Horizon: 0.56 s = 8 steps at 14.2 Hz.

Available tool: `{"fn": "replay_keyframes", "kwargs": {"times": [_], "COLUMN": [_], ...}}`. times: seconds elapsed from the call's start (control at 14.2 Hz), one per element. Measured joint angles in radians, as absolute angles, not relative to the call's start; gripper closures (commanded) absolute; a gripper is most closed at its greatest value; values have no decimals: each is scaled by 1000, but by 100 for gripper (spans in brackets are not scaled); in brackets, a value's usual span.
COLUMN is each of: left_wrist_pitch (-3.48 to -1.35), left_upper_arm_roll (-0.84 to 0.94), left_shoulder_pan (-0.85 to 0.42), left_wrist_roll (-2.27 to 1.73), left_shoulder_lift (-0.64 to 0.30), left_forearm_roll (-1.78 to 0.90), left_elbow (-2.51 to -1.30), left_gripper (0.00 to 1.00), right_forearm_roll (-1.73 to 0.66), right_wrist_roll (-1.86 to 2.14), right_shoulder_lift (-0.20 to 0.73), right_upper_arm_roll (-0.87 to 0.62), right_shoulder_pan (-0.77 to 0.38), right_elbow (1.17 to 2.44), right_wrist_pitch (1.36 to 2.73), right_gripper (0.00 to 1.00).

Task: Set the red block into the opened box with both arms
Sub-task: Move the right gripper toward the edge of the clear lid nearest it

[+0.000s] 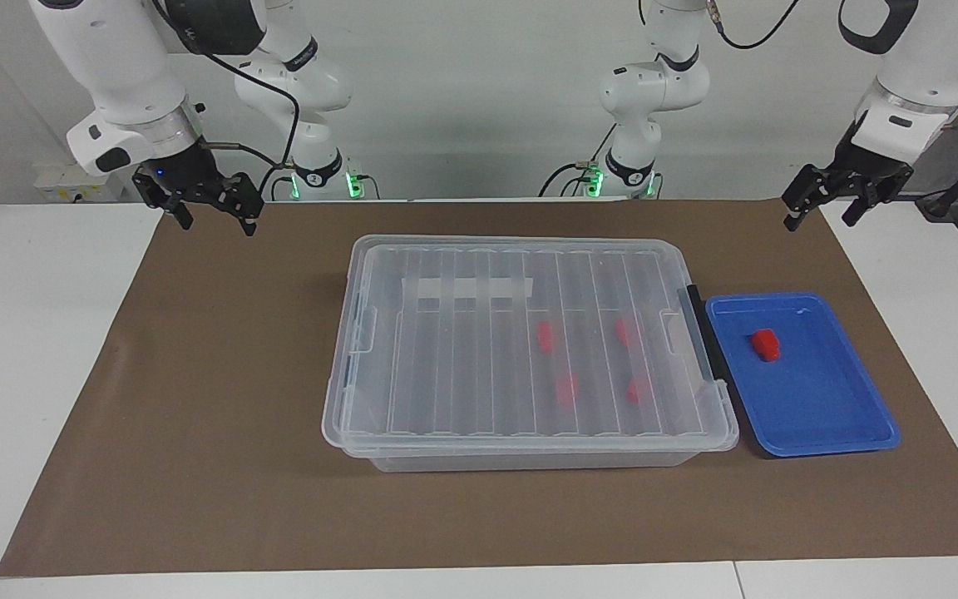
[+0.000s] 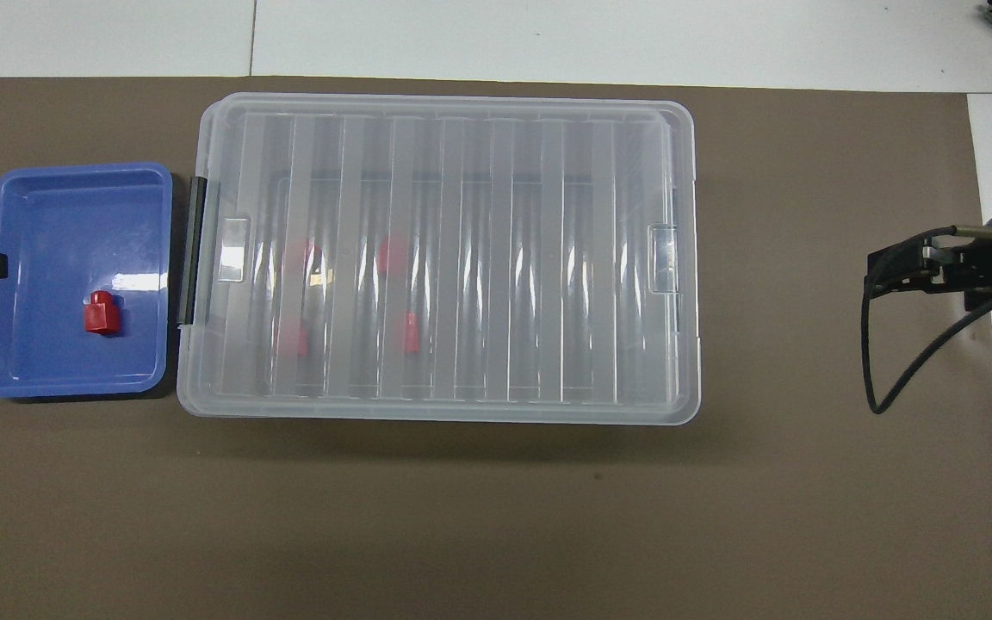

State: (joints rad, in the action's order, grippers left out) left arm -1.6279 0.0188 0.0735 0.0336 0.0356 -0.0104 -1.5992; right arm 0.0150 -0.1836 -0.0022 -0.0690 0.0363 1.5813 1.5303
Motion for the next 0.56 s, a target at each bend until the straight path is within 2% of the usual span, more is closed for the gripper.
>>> {"fn": "replay_keyframes", "kwargs": {"times": [0.28,0.56], "left_wrist_pitch": [-1628,-1628], "left_upper_arm_roll": [19,19], "left_shoulder_pan": [73,73], "left_wrist_roll": [34,34], "left_shoulder_lift": [36,36], "left_forearm_roll": [-10,-10], "left_elbow": [-1599,-1599], "left_gripper": [0,0], "right_forearm_roll": [15,15], "right_wrist_roll": [-184,-184], "right_shoulder_lift": [-2,-5], "right_upper_arm_roll": [-69,-70], "right_shoulder_pan": [36,32], "right_elbow": [1583,1615], "right_wrist_pitch": [1535,1605], "right_gripper": [0,0]}}
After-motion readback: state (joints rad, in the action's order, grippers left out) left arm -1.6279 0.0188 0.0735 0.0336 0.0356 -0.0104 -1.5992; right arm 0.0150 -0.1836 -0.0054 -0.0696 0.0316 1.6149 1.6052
